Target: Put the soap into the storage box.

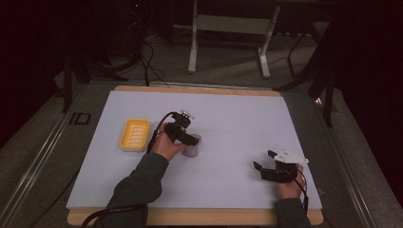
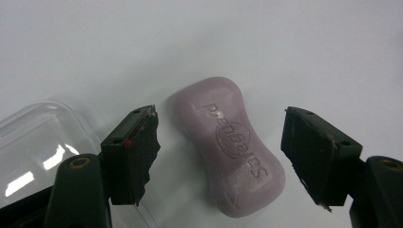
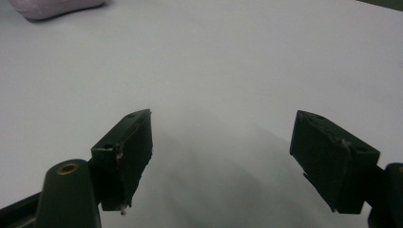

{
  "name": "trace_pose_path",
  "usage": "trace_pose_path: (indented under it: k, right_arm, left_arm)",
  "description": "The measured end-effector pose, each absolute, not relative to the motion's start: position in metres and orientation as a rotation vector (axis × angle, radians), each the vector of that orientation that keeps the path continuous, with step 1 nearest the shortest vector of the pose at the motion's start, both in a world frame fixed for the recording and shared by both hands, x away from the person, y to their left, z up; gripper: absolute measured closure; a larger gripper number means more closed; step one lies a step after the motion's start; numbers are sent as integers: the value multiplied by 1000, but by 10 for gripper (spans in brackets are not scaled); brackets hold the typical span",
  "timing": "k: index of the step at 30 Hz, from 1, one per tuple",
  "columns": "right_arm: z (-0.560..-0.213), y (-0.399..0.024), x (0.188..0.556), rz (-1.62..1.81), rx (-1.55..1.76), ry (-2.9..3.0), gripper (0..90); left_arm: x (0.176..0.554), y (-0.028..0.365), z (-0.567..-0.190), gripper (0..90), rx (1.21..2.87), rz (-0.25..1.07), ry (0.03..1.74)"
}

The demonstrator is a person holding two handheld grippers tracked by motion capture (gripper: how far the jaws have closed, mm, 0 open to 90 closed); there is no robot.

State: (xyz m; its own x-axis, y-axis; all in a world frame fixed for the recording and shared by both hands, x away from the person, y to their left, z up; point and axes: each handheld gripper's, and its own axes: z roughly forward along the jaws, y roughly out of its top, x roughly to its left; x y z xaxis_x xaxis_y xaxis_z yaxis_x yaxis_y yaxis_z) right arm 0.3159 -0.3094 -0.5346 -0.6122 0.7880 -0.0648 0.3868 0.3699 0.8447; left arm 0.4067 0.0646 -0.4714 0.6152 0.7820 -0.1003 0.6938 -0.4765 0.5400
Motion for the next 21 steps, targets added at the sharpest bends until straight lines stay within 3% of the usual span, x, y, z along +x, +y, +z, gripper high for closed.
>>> trace_pose_path:
  k: [21]
  right_arm:
    - [-535, -309, 315, 1150, 1007, 2177, 217]
  left_arm:
    - [423, 47, -491, 195, 2377, 152, 1250]
